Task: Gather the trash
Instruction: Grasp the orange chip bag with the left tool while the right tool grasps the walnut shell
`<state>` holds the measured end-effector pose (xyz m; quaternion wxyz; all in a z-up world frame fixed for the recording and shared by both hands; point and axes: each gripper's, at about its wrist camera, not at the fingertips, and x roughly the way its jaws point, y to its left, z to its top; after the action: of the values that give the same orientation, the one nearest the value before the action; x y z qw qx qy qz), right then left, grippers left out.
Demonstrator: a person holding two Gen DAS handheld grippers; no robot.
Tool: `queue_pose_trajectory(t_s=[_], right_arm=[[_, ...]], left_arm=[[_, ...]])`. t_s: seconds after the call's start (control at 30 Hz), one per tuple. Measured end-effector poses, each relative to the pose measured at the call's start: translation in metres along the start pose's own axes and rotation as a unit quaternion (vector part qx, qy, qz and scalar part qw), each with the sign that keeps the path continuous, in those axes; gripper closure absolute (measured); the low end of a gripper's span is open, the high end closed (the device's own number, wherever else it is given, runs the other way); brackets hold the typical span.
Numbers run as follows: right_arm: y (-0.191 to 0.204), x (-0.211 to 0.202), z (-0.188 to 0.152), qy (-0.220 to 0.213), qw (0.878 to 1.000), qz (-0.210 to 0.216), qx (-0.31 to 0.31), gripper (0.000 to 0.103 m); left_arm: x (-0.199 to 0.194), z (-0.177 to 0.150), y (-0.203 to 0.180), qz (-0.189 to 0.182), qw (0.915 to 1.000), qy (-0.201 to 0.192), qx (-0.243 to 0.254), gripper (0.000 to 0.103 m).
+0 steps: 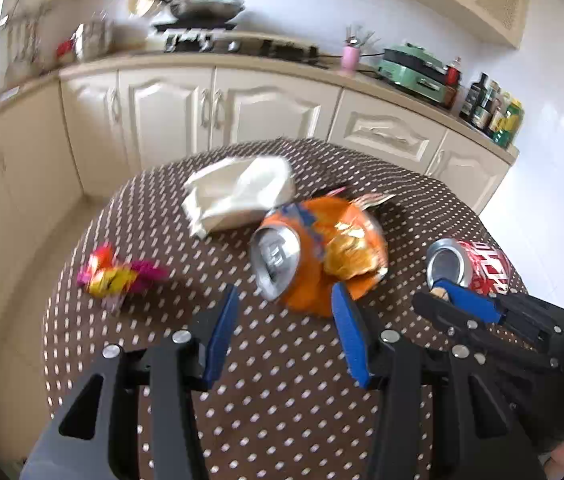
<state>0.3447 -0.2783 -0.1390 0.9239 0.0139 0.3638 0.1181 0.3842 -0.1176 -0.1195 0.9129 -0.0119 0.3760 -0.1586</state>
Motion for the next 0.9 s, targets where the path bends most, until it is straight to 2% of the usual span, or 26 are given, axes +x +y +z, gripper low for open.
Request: queue_pose_trajectory(t_s=[0.13, 0.2, 0.33, 0.4, 0.47, 0.57, 0.67, 0.77, 0.8, 0.9], right_arm=[[-0.014, -0.009, 0.002, -0.016, 1.000, 0.004, 0.013, 0.080], [-0.018, -0.012, 0.003, -0.023, 1.000, 0.006, 0.016, 0.080], [-0.025, -0.007, 0.002, -0.016, 0.999, 0.021, 0.022, 0.080], [-0.026, -0.005, 0.001, -0.016, 0.999, 0.029, 0.026, 0.080], [-0.025, -0.004, 0.001, -0.015, 0.999, 0.033, 0.023, 0.080], [-0.025, -0.002, 0.001, -0.014, 0.999, 0.041, 0.021, 0.080], [-0.026, 0.000, 0.001, -0.012, 0.999, 0.046, 0.022, 0.080], [-0.026, 0.002, 0.001, -0.009, 0.998, 0.050, 0.023, 0.080], [-0.026, 0.003, 0.000, -0.009, 0.998, 0.051, 0.023, 0.080], [-0.024, 0.003, 0.000, -0.009, 0.998, 0.051, 0.022, 0.080]], left_arm=[[0.004, 0.009, -0.026, 0.001, 0.9984, -0.005, 0.056, 0.056], [0.011, 0.015, -0.031, 0.018, 0.9975, 0.002, 0.069, 0.056], [0.031, 0.021, -0.030, 0.023, 0.9983, 0.021, 0.049, 0.058], [0.041, 0.021, -0.032, 0.043, 0.9974, 0.026, 0.052, 0.067], [0.044, 0.021, -0.029, 0.049, 0.9973, 0.027, 0.048, 0.071], [0.044, 0.022, -0.018, 0.037, 0.9987, 0.027, 0.022, 0.072], [0.048, 0.024, -0.016, 0.054, 0.9978, 0.028, 0.027, 0.072], [0.052, 0.026, -0.014, 0.056, 0.9978, 0.027, 0.026, 0.072], [0.052, 0.026, -0.013, 0.055, 0.9979, 0.024, 0.024, 0.078], [0.050, 0.024, -0.013, 0.063, 0.9976, 0.013, 0.025, 0.079]])
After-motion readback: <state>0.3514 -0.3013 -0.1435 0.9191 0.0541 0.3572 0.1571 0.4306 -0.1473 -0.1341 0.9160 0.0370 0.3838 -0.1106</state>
